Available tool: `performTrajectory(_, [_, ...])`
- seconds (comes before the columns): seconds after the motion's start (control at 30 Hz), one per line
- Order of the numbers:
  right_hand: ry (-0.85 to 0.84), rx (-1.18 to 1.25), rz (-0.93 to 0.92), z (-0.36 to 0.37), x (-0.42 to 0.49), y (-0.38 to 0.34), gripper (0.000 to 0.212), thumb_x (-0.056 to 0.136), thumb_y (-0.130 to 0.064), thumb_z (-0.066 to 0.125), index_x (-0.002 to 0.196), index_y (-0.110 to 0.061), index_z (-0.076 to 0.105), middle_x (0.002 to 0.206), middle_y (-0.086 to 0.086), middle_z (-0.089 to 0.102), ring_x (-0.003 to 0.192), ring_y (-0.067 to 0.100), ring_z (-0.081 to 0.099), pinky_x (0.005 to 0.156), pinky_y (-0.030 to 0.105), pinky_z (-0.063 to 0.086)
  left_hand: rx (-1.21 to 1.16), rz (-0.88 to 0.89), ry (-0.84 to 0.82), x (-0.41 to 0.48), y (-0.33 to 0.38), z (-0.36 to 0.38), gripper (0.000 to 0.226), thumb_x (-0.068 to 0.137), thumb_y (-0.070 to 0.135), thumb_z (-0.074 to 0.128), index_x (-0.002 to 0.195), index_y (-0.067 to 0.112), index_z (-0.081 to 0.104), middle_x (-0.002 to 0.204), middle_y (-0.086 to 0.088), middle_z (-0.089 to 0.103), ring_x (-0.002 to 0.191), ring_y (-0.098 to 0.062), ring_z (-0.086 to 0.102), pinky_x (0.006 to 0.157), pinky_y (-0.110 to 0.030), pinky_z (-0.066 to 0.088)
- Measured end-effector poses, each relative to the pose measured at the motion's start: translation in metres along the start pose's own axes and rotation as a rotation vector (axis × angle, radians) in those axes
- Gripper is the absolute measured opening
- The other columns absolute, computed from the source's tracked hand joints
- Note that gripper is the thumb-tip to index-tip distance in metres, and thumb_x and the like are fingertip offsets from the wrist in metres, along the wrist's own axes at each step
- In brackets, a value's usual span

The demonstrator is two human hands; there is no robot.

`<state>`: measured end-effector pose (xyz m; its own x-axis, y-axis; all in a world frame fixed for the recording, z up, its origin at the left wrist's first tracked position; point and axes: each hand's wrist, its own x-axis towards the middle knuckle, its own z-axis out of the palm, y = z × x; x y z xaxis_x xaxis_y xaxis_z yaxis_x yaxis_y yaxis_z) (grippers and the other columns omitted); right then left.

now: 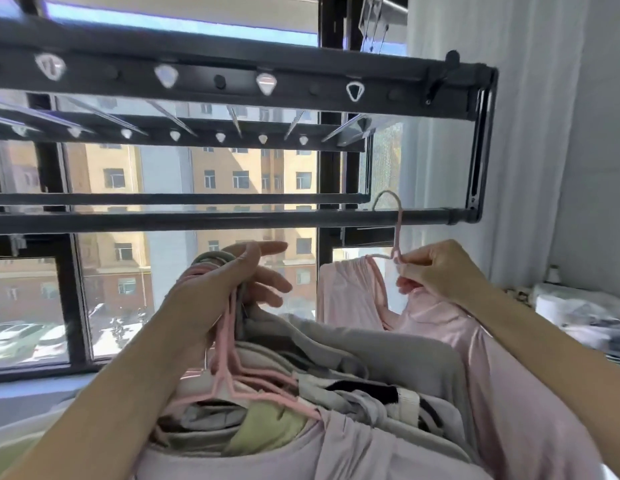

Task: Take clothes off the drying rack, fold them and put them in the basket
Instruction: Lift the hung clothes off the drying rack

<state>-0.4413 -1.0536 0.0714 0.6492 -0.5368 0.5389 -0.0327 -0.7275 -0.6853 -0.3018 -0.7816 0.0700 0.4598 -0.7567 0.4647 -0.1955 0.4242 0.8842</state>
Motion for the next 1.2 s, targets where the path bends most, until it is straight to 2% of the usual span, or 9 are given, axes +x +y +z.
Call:
performTrajectory(0.07, [-0.008,0.043,-0.045,-0.005,0.001,-0.012,0.011,0.084,-0.002,0.069,0.082,-0.012,0.074,0.065,0.008,0.072,0.064,0.026,0.072,0.07,0.037,0.06,0.063,-0.005,0.009,0.005,0.002,0.005,0.077,0.047,0.063,0.084,0.106,0.015,0.067,0.086,-0.008,0.074,0.072,-0.018,0.071,0.059,-0.024,0.058])
performTrajectory(0.2, [-0.076,0.069,-0.185,-0.006,-0.006,-0.038,0.02,0.084,-0.002,0.069,0.081,-0.022,0.073,0.07,0.009,0.073,0.065,0.025,0.072,0.069,0.037,0.06,0.196,0.098,0.12,-0.003,0.009,0.02,0.043,0.079,0.043,0.053,0.112,0.018,0.064,0.11,0.001,0.071,0.104,-0.012,0.066,0.083,-0.03,0.055])
performTrajectory(0.53, [-0.398,0.036,-0.427,0.038,-0.033,-0.056,0.019,0.083,-0.008,0.072,0.1,-0.018,0.075,0.067,-0.002,0.073,0.059,0.011,0.069,0.064,0.021,0.055,0.255,-0.001,0.078,-0.003,0.024,0.033,0.04,0.08,0.048,0.055,0.111,0.022,0.06,0.117,0.009,0.065,0.122,-0.008,0.054,0.105,-0.029,0.039])
performTrajectory(0.63, [-0.464,0.035,-0.521,0.054,-0.039,-0.067,0.019,0.085,-0.013,0.071,0.101,-0.023,0.075,0.065,-0.008,0.071,0.051,0.005,0.056,0.056,0.018,0.046,0.249,-0.064,-0.007,0.0,0.028,0.032,0.037,0.078,0.052,0.06,0.099,0.021,0.061,0.107,0.003,0.068,0.117,-0.018,0.058,0.103,-0.031,0.043])
performTrajectory(0.73, [-0.523,-0.032,-0.556,0.069,-0.041,-0.077,0.017,0.09,-0.024,0.066,0.102,-0.021,0.077,0.063,-0.013,0.068,0.05,0.004,0.053,0.056,0.018,0.041,0.223,0.016,0.047,-0.003,0.029,0.023,0.06,0.076,0.047,0.063,0.118,0.005,0.054,0.076,-0.003,0.072,0.079,-0.017,0.071,0.08,-0.024,0.055])
performTrajectory(0.83, [-0.602,-0.03,-0.469,0.067,-0.052,-0.093,0.088,0.081,-0.079,0.037,0.109,-0.003,0.069,0.078,-0.005,0.068,0.066,0.002,0.058,0.067,0.018,0.046,0.172,0.057,0.144,-0.012,0.027,0.014,0.055,0.078,0.037,0.053,0.123,0.007,0.057,0.059,0.001,0.062,0.06,-0.017,0.062,0.07,-0.03,0.05])
performTrajectory(0.93, [-0.714,-0.432,-0.337,0.067,-0.086,-0.103,0.128,0.05,-0.101,0.029,0.153,-0.029,0.007,0.146,-0.005,0.043,0.125,0.015,0.046,0.105,0.036,0.04,0.095,0.03,0.211,-0.017,0.025,0.009,0.051,0.076,0.038,0.056,0.117,0.009,0.061,0.056,0.001,0.056,0.056,-0.017,0.055,0.067,-0.03,0.045])
performTrajectory(1.03, [-0.659,-0.707,-0.406,0.081,-0.11,-0.102,0.135,0.057,-0.082,0.064,0.138,-0.04,-0.037,0.131,0.001,0.041,0.114,0.022,0.047,0.098,0.041,0.043,0.092,-0.006,0.261,-0.019,0.018,0.009,0.053,0.074,0.04,0.057,0.116,0.008,0.062,0.053,0.003,0.051,0.052,-0.014,0.05,0.067,-0.031,0.042])
performTrajectory(1.2, [-0.487,-0.51,-0.427,0.102,-0.115,-0.082,0.103,0.066,-0.059,0.068,0.146,-0.033,0.009,0.111,-0.01,0.055,0.096,0.014,0.054,0.083,0.03,0.047,0.111,-0.063,0.285,-0.024,0.007,0.014,0.055,0.077,0.044,0.053,0.116,0.007,0.061,0.05,0.006,0.047,0.047,-0.01,0.046,0.064,-0.03,0.044])
